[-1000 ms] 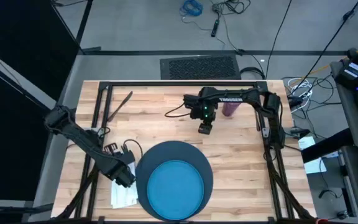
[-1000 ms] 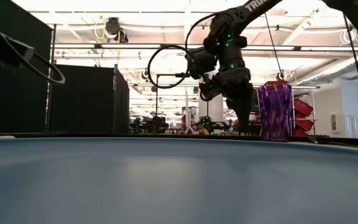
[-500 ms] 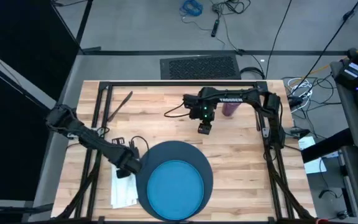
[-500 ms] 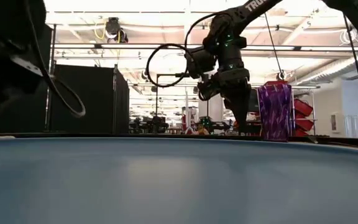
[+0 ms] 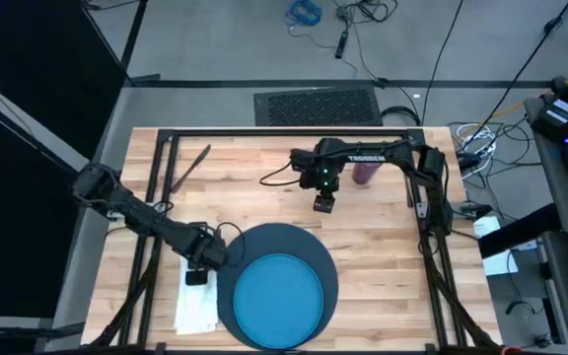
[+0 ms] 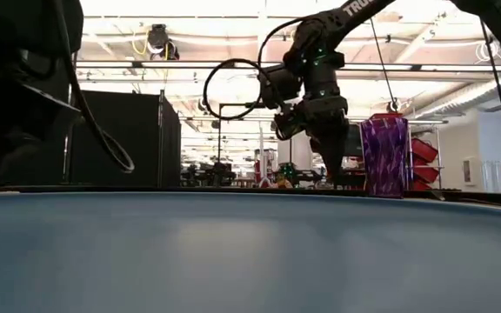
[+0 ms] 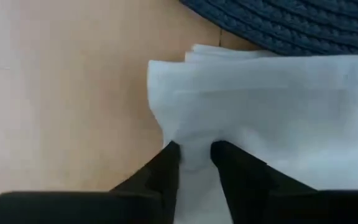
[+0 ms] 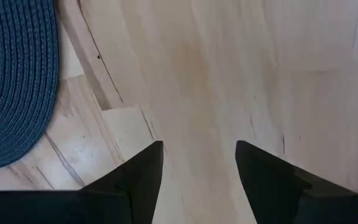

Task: Set table place
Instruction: Put the white napkin to the left side of the blue table mat, then put the fork on top of the white napkin

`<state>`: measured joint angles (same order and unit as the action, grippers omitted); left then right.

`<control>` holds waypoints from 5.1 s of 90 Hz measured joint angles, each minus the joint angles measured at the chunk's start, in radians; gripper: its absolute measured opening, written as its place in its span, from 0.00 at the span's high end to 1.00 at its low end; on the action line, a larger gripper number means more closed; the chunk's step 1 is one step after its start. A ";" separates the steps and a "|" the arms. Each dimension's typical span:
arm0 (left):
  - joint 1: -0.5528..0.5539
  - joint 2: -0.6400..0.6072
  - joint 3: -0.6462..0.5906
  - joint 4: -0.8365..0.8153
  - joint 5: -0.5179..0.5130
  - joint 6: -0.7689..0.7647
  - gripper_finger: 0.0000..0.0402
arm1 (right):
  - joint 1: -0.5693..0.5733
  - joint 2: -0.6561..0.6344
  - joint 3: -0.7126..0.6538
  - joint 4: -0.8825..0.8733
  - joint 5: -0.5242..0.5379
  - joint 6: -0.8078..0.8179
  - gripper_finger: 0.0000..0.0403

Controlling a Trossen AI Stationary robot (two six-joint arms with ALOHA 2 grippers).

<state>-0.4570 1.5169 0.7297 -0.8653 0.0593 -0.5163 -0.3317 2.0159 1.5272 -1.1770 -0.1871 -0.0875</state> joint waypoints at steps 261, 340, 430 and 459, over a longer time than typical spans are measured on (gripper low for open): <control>0.051 -0.828 0.296 -0.133 -1.162 -0.039 0.63 | 0.043 -0.649 0.021 0.107 0.051 -0.104 0.53; 0.189 -0.692 0.173 0.155 -1.108 0.270 0.63 | 0.075 -0.763 -0.719 -0.037 0.064 0.632 0.54; 0.223 -0.685 0.173 0.142 -1.177 0.289 0.63 | -0.461 -0.973 -0.719 0.113 0.344 0.574 0.54; 0.255 -0.638 0.173 0.141 -1.159 0.287 0.63 | -0.548 -0.874 -0.719 0.115 0.366 0.544 0.54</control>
<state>-0.2016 0.8793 0.9031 -0.7240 -1.0993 -0.2292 -0.8795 1.1416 0.8078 -1.0617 0.1791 0.4564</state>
